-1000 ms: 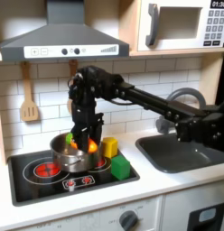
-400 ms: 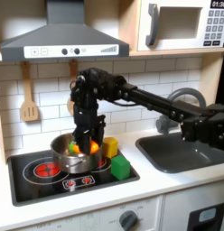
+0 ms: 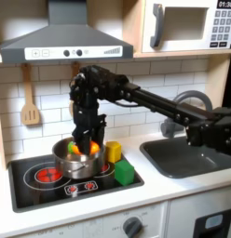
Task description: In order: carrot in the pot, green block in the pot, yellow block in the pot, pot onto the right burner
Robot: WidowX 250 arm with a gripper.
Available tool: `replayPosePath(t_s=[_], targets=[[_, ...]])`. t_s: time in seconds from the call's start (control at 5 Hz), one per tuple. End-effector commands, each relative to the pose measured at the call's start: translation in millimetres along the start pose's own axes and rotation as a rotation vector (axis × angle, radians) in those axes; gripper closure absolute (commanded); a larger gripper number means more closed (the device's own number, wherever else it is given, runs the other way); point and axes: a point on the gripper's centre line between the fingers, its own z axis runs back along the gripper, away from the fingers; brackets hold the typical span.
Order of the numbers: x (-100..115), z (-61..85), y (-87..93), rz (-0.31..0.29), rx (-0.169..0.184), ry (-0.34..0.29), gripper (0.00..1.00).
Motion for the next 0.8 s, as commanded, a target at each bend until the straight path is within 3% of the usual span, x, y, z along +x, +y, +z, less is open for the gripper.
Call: replayPosePath(t_s=[0.0, 0.2, 0.4, 0.6], targets=[[1, 6.4, -4.1, -0.016, -0.004, -0.021, 0.00], [-4, 7.0, -4.8, -0.024, 0.003, -0.022, 0.00], [-8, 17.4, -6.0, -0.028, 0.016, -0.059, 0.00], [-14, 14.5, -17.3, -0.048, 0.006, -0.051, 0.00]])
